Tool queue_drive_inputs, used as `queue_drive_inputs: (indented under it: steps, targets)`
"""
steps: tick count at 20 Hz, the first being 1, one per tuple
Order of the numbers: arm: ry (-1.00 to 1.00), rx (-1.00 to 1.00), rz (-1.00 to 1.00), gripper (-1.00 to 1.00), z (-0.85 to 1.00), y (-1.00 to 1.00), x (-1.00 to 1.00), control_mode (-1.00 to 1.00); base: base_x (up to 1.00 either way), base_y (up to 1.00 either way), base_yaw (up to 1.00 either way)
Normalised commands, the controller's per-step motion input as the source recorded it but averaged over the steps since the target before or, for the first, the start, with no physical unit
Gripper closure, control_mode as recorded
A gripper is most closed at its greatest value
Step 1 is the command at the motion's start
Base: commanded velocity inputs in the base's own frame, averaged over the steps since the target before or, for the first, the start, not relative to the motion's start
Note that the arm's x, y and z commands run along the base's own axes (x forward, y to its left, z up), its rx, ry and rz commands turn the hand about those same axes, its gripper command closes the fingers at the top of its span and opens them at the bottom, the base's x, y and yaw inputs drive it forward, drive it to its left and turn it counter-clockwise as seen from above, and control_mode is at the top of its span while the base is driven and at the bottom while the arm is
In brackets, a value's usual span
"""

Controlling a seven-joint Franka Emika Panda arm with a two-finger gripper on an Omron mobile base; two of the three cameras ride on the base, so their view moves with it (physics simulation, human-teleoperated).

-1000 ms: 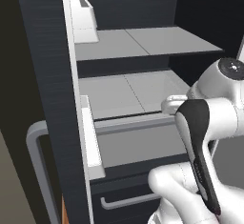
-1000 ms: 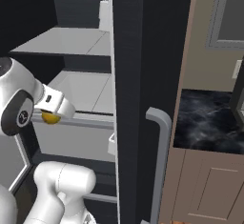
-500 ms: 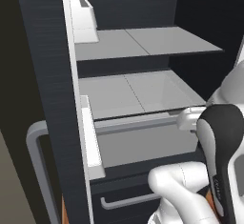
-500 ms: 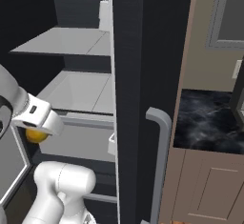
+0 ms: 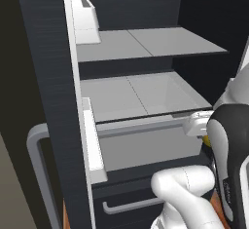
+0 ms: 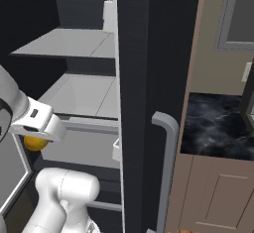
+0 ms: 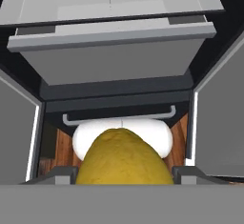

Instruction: Retrieve a lemon from the fridge and place it on the cutting board with the fish.

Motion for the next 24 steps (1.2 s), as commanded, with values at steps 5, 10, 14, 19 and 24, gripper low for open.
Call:
queue_drive_inputs:
  steps: [5, 10, 14, 19, 24]
  targets:
    - [0.0, 0.0, 0.0, 1.0, 0.0, 0.0, 0.0, -1.0, 0.0, 0.0, 0.0]
    - [0.0, 0.0, 0.0, 1.0, 0.0, 0.0, -0.09, -1.0, 0.0, 0.0, 0.0]
    - [0.0, 0.0, 0.0, 1.0, 0.0, 0.0, 0.0, 1.0, -0.48, 0.0, 0.0]
    - [0.0, 0.0, 0.0, 1.0, 0.0, 0.0, 0.0, 1.0, -0.62, 0.0, 0.0]
    - [0.0, 0.0, 0.0, 1.0, 0.0, 0.0, 0.0, 1.0, -0.63, 0.0, -0.05]
